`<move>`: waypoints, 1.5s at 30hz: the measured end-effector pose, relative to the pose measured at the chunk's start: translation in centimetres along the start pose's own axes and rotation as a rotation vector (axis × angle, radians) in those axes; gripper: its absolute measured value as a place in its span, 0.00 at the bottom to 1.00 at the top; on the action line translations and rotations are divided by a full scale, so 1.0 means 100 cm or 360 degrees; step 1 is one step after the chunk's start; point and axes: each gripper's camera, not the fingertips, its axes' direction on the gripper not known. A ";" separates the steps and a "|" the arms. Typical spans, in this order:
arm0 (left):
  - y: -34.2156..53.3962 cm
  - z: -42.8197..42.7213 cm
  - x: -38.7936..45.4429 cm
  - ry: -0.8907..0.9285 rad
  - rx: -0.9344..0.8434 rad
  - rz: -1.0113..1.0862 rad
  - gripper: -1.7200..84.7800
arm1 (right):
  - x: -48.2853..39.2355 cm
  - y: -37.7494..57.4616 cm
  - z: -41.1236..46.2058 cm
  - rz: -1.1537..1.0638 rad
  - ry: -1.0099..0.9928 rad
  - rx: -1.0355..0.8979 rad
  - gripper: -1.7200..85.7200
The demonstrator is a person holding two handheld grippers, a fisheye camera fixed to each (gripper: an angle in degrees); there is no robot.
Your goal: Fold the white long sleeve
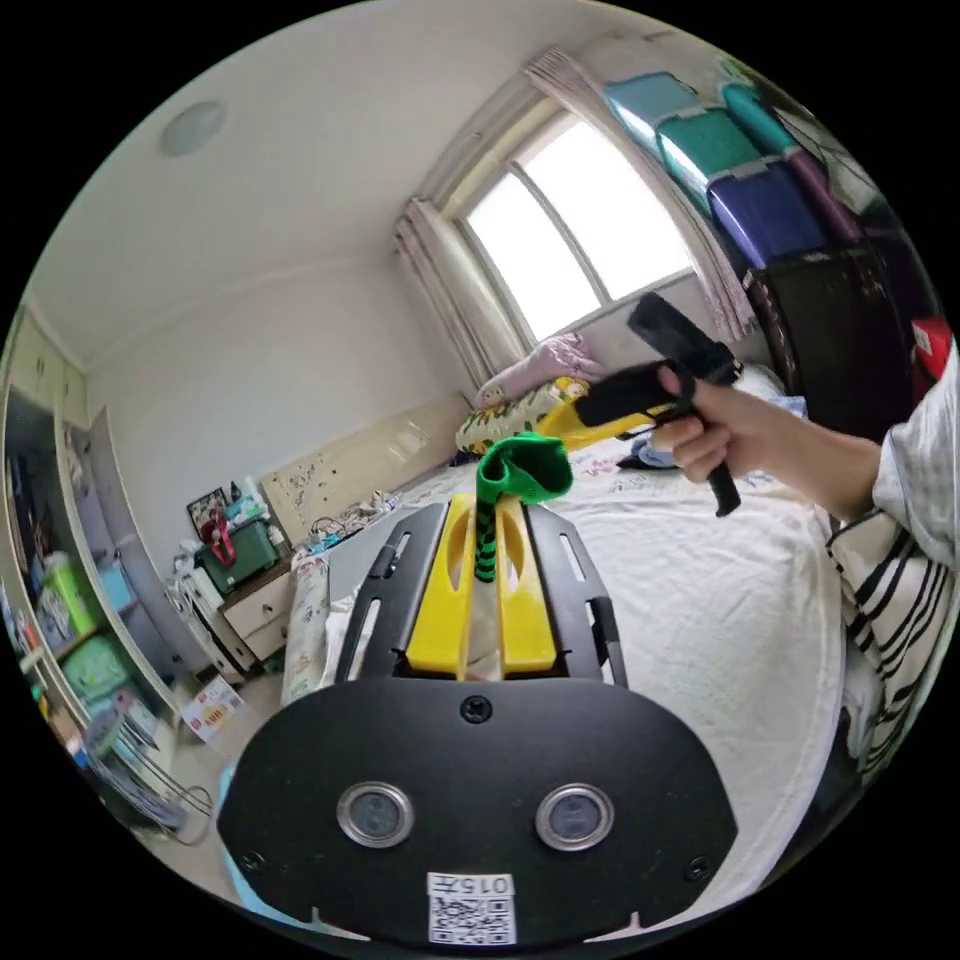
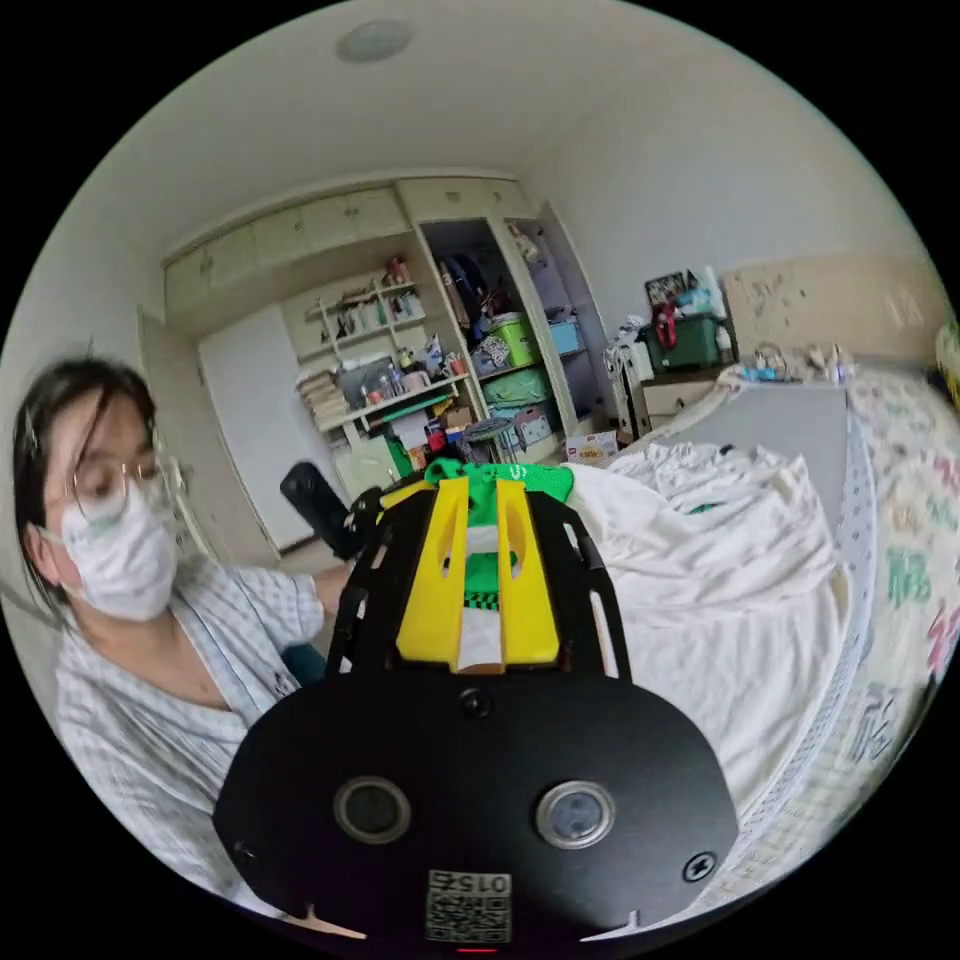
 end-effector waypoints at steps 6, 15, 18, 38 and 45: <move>0.031 -0.026 -0.130 -0.0018 0.0015 -0.0484 0.04 | -0.078 0.003 0.135 -0.0585 0.0068 -0.0778 0.14; 0.055 -0.037 -0.217 0.0174 -0.0019 -0.0688 0.03 | -0.051 0.001 0.254 -0.0498 -0.0079 -0.1202 0.10; 0.060 -0.040 -0.259 0.0243 -0.0025 -0.0819 0.03 | -0.038 -0.005 0.275 -0.0373 -0.0182 -0.1212 0.03; 0.189 -0.199 -0.568 -0.0382 -0.0477 -0.1107 0.11 | 0.090 0.072 -0.015 0.0731 0.1327 -0.0427 0.14; 0.203 -0.268 -0.427 0.0266 -0.0484 -0.1181 0.14 | -0.049 0.154 -0.012 0.0528 0.0797 -0.0419 0.15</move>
